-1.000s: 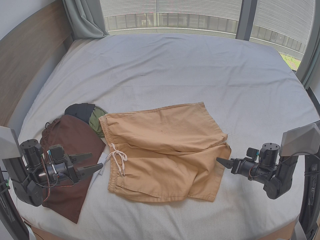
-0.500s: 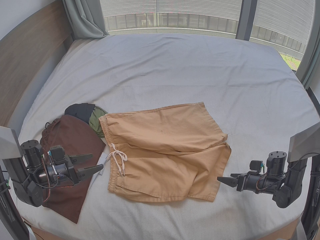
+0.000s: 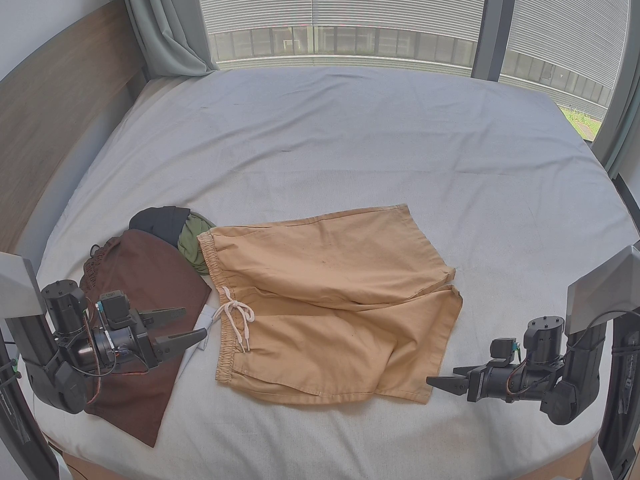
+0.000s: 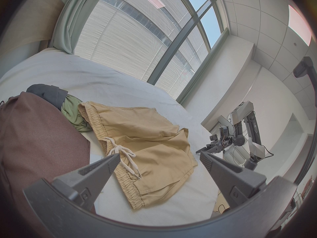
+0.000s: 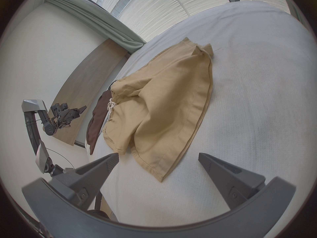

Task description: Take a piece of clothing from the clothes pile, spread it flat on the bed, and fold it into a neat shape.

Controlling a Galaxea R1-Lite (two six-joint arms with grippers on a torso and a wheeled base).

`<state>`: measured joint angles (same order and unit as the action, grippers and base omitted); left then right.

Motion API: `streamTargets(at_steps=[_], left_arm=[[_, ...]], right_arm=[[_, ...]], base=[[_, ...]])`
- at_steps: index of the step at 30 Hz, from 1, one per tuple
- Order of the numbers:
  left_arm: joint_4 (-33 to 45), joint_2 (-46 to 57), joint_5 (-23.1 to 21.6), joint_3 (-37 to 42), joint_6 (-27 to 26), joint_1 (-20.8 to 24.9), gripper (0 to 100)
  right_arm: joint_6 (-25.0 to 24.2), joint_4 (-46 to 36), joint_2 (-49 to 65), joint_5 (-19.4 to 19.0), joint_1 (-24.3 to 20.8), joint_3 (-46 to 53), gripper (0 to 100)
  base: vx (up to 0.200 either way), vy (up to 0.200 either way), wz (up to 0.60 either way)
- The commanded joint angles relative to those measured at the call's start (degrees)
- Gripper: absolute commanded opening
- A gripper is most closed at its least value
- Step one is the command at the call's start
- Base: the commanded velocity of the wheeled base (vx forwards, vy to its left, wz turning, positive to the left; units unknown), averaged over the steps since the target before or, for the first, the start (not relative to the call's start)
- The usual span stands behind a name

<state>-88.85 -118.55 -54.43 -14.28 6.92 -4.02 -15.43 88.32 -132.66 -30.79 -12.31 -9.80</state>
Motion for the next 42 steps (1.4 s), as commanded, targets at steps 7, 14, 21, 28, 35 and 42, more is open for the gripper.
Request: streamTargets(at_steps=[7, 14, 21, 28, 35, 42], left_arm=[[-0.01, -0.45, 0.03, -0.05, -0.07, -0.02, 100], [-0.01, -0.45, 0.03, -0.05, 0.02, -0.02, 100], [-0.01, -0.45, 0.03, -0.05, 0.02, -0.02, 100], [-0.01, -0.45, -0.06, -0.05, 0.02, -0.02, 100], [-0.10, -0.36, -0.06, -0.14, 0.02, -0.11, 100], [-0.01, -0.36, -0.06, -0.14, 0.02, -0.11, 100]], right_arm=[[-0.30, 0.01, -3.40, 0.47, -1.84, -0.92, 100], [-0.56, 0.10, -5.42, 0.47, -2.28, -1.89, 100], [-1.35, 0.10, -7.00, 0.47, -3.60, -2.59, 100], [-4.61, 0.19, -6.91, 0.38, -5.79, -2.86, 100], [-5.31, 0.19, -6.91, 0.38, -5.97, -4.09, 100], [-6.89, 0.19, -6.91, 0.38, -6.41, -4.70, 100]], base=[[0.000, 0.000, 0.00], [0.000, 0.000, 0.00], [0.000, 0.000, 0.00], [0.000, 0.000, 0.00], [0.000, 0.000, 0.00], [0.000, 0.000, 0.00]])
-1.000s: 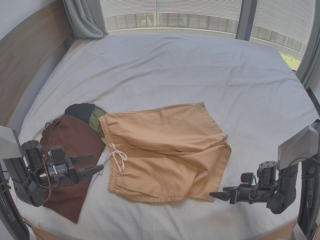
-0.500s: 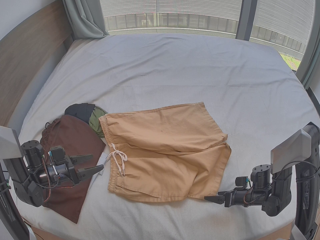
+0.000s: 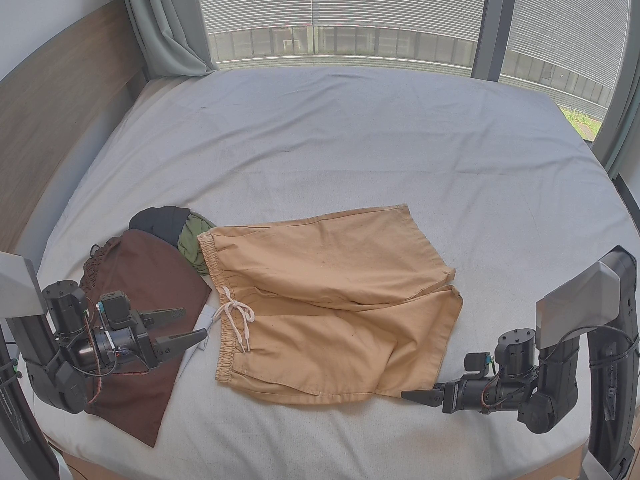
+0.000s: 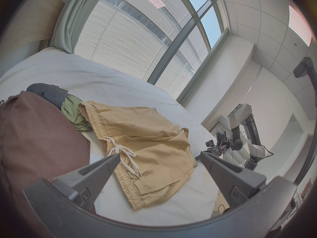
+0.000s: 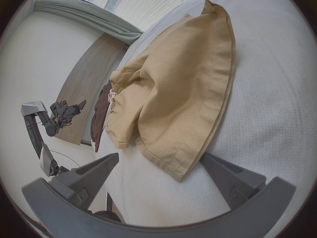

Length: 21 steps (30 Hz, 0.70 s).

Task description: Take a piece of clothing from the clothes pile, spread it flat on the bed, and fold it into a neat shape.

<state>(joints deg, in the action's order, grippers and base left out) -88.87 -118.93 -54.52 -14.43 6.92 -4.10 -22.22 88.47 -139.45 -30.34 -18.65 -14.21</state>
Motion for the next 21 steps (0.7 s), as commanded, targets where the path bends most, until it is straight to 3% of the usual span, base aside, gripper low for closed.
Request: streamTargets(at_steps=[1, 2, 3, 14, 21], left_arm=[[0.01, 0.02, 0.02, 0.02, 0.02, -0.03, 100], [-0.08, 0.02, 0.02, 0.02, 0.02, -0.03, 100], [-0.08, 0.02, 0.02, 0.02, 0.02, -0.03, 100], [0.01, -0.78, 0.02, 0.02, 0.02, -0.03, 100], [-0.08, -1.39, 0.02, 0.11, -0.16, -0.03, 100]], right_arm=[[-0.10, 0.04, -0.12, -0.07, -0.07, -0.29, 100], [-0.10, 0.13, -0.03, -0.07, 0.02, -0.29, 100], [-0.10, 0.13, -0.03, 0.02, 0.02, -0.29, 0], [-0.01, 0.04, 0.23, 0.37, 0.63, -0.64, 0], [0.43, 0.04, 1.28, 4.41, 1.95, 1.73, 0]], base=[[0.000, 0.000, 0.00], [0.000, 0.000, 0.00], [0.000, 0.000, 0.00], [0.000, 0.000, 0.00], [0.000, 0.000, 0.00]])
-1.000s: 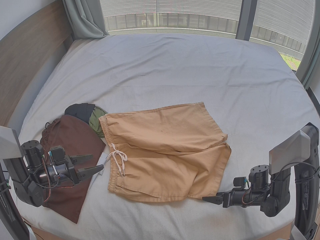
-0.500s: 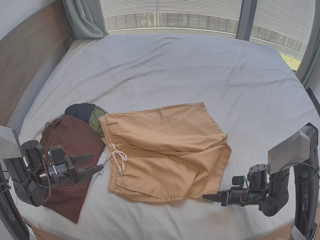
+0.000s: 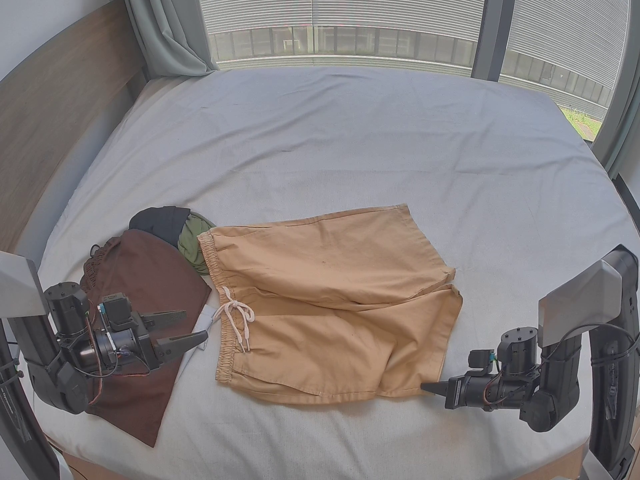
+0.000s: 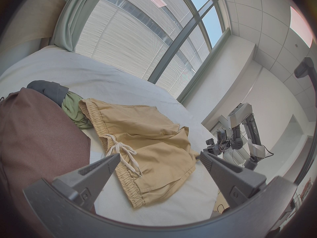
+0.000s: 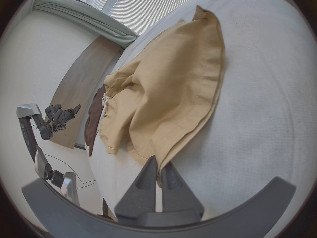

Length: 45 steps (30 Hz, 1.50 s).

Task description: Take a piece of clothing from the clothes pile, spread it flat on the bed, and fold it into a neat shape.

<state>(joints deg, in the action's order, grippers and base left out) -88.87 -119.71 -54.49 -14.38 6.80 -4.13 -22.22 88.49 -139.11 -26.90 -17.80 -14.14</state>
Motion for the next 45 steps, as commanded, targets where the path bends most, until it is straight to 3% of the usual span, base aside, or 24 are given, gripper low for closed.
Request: streamTargets(at_steps=[1, 14, 45], left_arm=[[-0.08, -0.61, 0.00, 0.15, -0.03, 0.09, 100], [-0.08, -4.39, 0.00, 0.41, -2.50, 0.09, 100], [0.01, -14.23, -0.18, 1.55, -3.55, 0.35, 100]], right_arm=[[0.60, 0.01, 1.47, 1.06, 1.54, 2.45, 0], [7.19, -0.07, 3.76, 0.71, 7.34, 7.11, 0], [7.28, -0.07, 4.28, 1.15, 7.25, 6.58, 0]], base=[[0.000, 0.000, 0.00], [0.000, 0.000, 0.00], [0.000, 0.000, 0.00]])
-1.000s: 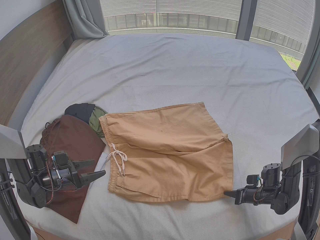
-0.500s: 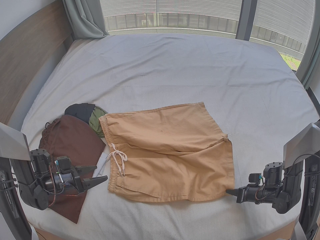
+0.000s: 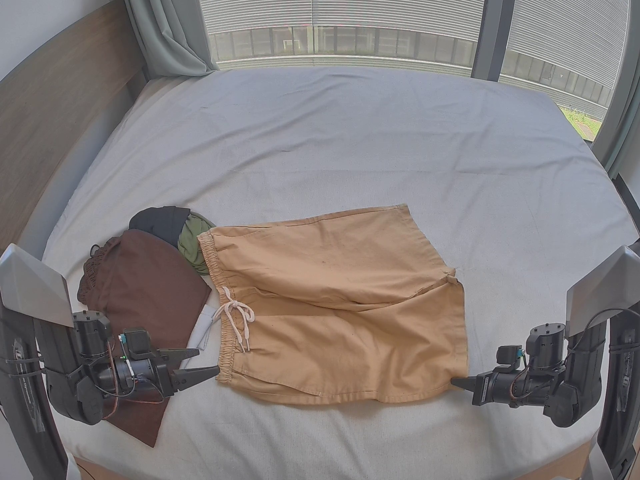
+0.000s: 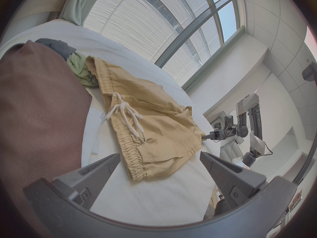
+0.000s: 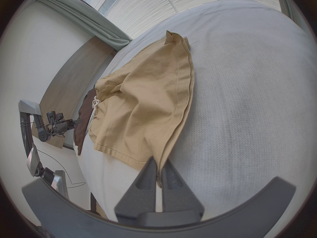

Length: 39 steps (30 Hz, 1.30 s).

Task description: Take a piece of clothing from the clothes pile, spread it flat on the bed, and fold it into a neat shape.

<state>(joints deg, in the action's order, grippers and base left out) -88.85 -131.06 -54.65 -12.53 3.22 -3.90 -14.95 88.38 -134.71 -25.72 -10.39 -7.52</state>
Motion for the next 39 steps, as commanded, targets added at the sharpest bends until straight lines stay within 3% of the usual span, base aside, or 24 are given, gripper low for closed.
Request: streamTargets(at_steps=[1, 19, 33, 39], left_arm=[[-0.01, -3.15, -0.02, -0.39, 0.12, 0.39, 100], [-0.01, -10.79, 0.95, -4.43, 0.91, 2.14, 100], [-0.10, -10.71, 9.30, -7.24, 12.78, 7.07, 100], [-0.10, -10.79, 9.56, -7.42, 14.36, 8.21, 100]], right_arm=[[0.00, 0.04, -0.12, -0.03, -0.16, -0.04, 0], [0.00, 0.04, -0.38, -0.21, 0.02, -0.30, 0], [0.00, 0.04, -0.56, -0.21, -0.16, -0.39, 0], [0.00, 0.04, -0.56, -0.21, -0.16, -0.39, 0]], base=[[0.000, 0.000, 0.00], [0.000, 0.000, 0.00], [0.000, 0.000, 0.00], [0.000, 0.000, 0.00]])
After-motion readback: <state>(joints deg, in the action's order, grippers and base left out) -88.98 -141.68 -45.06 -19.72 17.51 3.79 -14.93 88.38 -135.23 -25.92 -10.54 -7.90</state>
